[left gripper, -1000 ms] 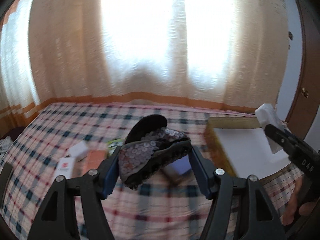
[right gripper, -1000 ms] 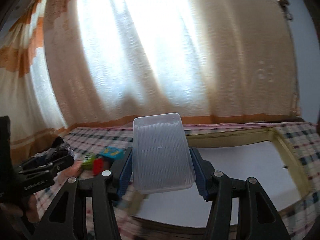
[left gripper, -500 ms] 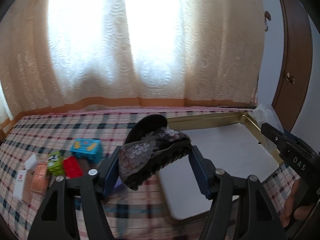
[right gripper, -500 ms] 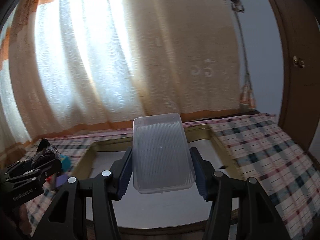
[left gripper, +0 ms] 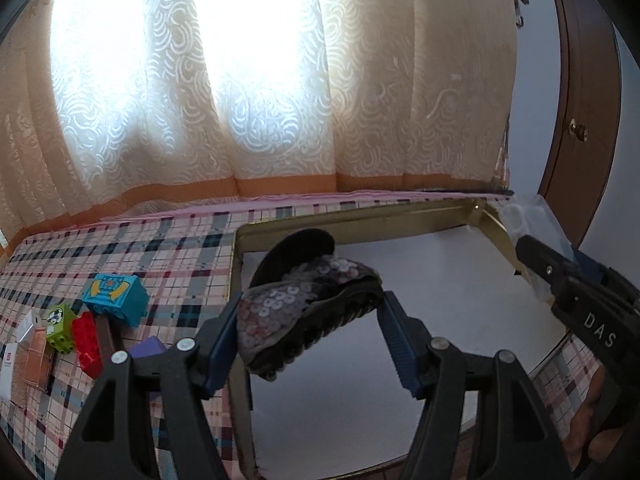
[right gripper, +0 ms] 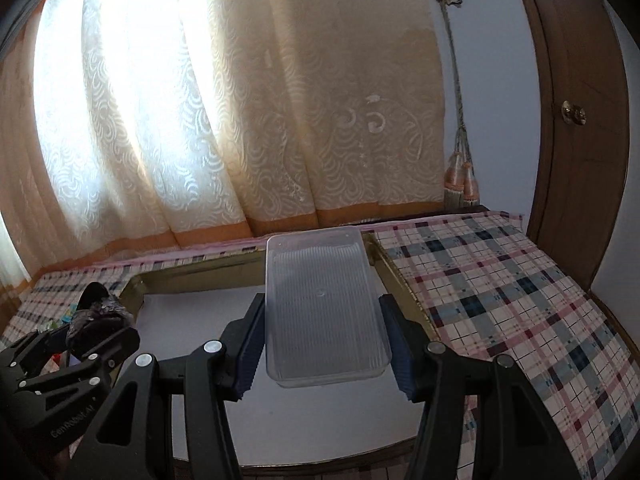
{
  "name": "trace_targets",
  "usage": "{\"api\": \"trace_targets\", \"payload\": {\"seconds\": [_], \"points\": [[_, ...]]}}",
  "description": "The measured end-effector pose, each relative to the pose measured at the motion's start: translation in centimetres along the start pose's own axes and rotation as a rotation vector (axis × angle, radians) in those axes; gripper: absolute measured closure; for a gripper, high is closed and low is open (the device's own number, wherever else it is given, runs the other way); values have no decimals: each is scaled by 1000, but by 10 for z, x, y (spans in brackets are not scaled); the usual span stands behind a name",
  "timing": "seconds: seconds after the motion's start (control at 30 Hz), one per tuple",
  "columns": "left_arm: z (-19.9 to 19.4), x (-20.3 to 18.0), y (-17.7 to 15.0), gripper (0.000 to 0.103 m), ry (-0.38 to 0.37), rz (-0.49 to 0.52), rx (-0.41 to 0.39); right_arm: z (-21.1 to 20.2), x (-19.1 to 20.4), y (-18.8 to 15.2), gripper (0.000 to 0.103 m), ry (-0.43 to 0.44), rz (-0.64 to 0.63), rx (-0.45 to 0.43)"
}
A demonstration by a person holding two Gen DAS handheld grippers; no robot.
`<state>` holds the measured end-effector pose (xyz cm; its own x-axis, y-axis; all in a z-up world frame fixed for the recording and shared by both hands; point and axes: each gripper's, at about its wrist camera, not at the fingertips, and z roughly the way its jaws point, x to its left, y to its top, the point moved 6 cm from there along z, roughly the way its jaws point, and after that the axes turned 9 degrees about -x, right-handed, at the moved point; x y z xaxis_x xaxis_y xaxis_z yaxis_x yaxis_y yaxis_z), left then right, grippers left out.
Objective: Organize rigid objects
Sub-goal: 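Carry the clear box and sequined pouch over the gold tray with both grippers, then release the clear box and the pouch into the gold tray, open both grippers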
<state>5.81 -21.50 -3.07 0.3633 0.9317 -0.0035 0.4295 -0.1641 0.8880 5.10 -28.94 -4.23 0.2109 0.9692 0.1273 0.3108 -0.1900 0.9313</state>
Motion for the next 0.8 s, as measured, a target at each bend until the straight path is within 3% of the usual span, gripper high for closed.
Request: {"api": "trace_targets", "payload": {"seconds": [0.53, 0.8], "points": [[15, -3, -15, 37, 28, 50, 45, 8, 9, -11, 45, 12, -22, 45], [16, 0, -15, 34, 51, 46, 48, 5, 12, -10, 45, 8, -30, 27]]}}
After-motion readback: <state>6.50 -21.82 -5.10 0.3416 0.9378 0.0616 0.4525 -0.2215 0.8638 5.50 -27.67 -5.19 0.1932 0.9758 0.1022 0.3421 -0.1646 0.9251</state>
